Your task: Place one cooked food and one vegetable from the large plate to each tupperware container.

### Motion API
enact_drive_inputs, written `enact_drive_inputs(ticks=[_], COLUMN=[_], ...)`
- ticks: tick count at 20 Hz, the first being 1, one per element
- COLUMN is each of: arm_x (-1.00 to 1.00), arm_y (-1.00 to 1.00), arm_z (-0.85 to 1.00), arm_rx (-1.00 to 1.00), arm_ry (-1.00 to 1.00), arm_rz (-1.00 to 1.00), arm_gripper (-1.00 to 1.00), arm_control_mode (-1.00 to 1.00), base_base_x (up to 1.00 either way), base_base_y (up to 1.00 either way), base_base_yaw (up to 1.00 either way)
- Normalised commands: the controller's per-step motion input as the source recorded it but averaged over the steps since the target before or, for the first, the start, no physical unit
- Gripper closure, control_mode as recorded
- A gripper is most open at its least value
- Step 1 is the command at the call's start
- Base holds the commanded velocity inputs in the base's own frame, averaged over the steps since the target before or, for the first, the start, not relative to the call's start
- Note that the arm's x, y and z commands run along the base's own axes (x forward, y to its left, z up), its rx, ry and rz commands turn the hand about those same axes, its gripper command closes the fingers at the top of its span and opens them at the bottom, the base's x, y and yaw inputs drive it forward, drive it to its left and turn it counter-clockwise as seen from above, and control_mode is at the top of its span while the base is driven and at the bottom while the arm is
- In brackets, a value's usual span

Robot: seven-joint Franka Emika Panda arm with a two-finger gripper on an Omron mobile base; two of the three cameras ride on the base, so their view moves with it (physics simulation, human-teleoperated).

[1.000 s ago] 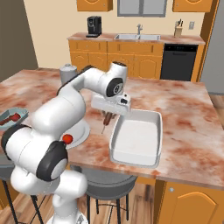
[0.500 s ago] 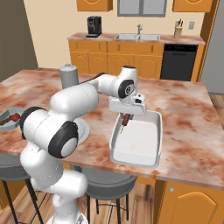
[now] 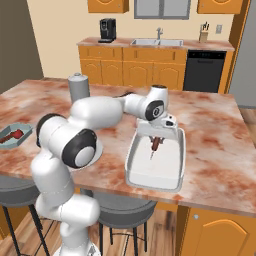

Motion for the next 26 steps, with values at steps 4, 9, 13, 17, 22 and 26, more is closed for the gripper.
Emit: enact_drive_inputs(ticks=[4, 9, 13, 17, 22, 26], arm_x=[0.23, 0.42, 0.04, 0.00, 0.00, -0.08], arm_y=[-0.10, -0.22, -0.02, 0.00, 0.05, 0.26], arm_z=[-0.78, -0.21, -0.10, -0.01, 0.00, 0.39], arm_rx=[0.00, 0.00, 0.00, 0.00, 0.00, -0.13], arm_ry=[-0.01, -0.02, 0.00, 0.01, 0.00, -0.03], arm_rz=[0.00, 0.03, 0.01, 0.00, 0.00, 0.00], arm_gripper=[1.00, 1.00, -1.00, -1.00, -1.00, -1.00], arm_control_mode=[-1.00, -1.00, -1.00, -1.00, -1.00, -1.00], base_base_x=[0.00, 0.00, 0.00, 0.00, 0.00, 0.00], base_base_y=[0.00, 0.00, 0.00, 0.00, 0.00, 0.00], base_base_yaw=[0.00, 0.00, 0.00, 0.00, 0.00, 0.00])
